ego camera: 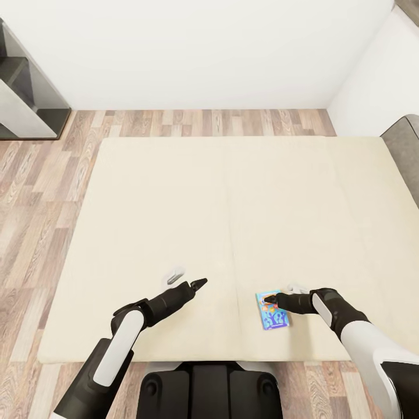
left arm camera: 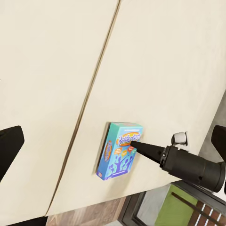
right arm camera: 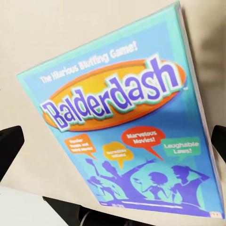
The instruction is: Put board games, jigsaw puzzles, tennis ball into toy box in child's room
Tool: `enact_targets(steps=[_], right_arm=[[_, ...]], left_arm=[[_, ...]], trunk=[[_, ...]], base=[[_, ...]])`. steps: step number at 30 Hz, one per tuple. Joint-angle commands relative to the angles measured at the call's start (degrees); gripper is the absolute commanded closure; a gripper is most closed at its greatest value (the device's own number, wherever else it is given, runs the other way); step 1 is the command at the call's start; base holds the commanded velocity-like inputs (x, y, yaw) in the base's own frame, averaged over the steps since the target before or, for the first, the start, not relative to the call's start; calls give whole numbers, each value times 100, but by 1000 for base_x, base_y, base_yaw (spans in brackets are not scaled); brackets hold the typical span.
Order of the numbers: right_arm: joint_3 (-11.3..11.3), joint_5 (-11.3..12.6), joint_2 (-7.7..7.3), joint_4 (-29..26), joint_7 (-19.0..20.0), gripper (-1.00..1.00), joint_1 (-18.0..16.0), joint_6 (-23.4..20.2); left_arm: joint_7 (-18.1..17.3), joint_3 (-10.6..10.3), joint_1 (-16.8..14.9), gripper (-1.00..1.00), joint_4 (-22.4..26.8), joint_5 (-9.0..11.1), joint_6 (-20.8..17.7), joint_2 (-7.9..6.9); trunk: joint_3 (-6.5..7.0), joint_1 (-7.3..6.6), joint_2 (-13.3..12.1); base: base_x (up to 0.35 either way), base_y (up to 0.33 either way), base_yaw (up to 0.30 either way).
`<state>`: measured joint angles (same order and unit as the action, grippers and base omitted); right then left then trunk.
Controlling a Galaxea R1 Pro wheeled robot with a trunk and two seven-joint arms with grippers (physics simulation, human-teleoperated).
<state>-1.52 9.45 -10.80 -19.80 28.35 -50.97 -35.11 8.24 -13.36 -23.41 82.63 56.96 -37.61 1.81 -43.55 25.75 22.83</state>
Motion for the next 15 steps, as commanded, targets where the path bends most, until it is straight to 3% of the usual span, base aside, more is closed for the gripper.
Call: enact_targets(steps=[1,15], right_arm=[[-15,40,0,-6,-4,-100,-1,-49],[-15,40,-1,-5,-4,-100,-1,-49]], left_arm=[[55,0,-2,-100,8,61,-18,1],[55,-1,-4,-100,8,61,-18,3]], trunk=[[-6,3,9],[-6,3,9]], base=[[0,3,0],[0,4,0]])
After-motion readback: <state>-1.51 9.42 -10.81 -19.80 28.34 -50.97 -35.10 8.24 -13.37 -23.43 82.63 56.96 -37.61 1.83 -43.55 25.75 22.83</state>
